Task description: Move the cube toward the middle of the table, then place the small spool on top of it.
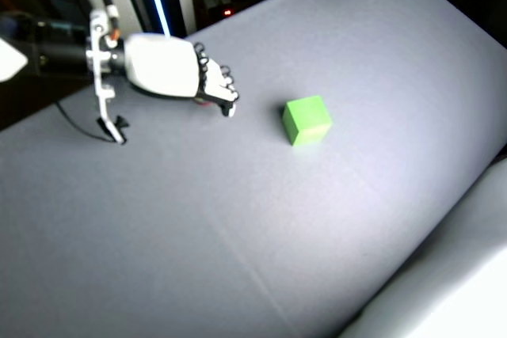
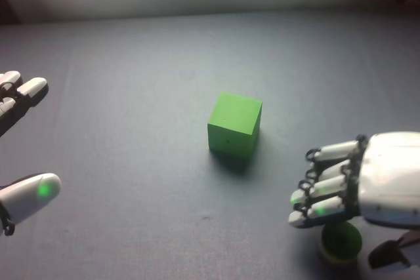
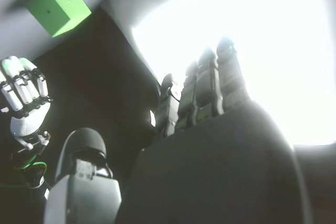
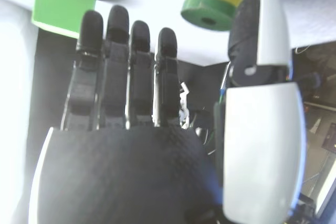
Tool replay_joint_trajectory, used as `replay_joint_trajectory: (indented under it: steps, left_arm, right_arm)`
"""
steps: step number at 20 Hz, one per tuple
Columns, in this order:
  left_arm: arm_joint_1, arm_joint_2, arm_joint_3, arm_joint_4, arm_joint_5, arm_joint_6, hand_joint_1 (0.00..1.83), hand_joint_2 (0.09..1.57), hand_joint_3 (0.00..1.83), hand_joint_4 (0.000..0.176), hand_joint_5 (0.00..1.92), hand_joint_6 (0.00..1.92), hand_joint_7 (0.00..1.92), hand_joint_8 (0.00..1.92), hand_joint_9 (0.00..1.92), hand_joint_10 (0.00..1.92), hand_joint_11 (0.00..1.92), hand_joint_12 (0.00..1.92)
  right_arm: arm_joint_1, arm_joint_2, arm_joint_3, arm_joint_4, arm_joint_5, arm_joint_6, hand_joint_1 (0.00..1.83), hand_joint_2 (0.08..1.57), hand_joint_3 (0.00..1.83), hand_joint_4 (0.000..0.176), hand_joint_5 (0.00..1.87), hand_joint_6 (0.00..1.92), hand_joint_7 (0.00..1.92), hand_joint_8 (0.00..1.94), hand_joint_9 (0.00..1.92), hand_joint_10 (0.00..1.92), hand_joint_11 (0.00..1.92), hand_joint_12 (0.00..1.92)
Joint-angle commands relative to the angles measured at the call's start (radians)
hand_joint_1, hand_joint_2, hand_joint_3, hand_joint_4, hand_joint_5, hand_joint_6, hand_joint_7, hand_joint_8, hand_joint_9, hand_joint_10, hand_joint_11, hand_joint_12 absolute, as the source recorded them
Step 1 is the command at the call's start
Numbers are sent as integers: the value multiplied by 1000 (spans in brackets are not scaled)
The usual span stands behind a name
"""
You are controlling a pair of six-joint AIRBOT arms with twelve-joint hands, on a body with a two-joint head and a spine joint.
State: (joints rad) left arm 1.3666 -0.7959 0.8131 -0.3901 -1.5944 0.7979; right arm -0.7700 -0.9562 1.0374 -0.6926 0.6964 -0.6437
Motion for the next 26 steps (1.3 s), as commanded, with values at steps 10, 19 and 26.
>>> replay_joint_trajectory:
  steps: [10, 19, 26]
  left_arm:
    - [-1, -6, 2, -4, -122, -10, 17, 1186, 1, 161, 97, 3, 13, 0, 0, 0, 3, 2]
    - [-1, -7, 5, -3, -120, -15, 23, 1183, 0, 157, 118, 5, 32, 4, 0, 0, 15, 8]
    - [-1, -9, 4, -3, -120, -16, 3, 1170, 0, 159, 115, 0, 36, 2, 0, 0, 51, 24]
  right_arm:
    - [11, -26, 13, 3, 50, 1, 1054, 949, 0, 4, 630, 0, 608, 16, 459, 731, 233, 1323]
    - [12, -38, 22, 3, 42, 1, 1081, 967, 0, 0, 878, 5, 542, 547, 361, 1290, 340, 1516]
    - [12, -42, 22, 4, 42, 1, 1077, 1085, 2, 63, 1018, 910, 434, 1485, 441, 1757, 544, 1885]
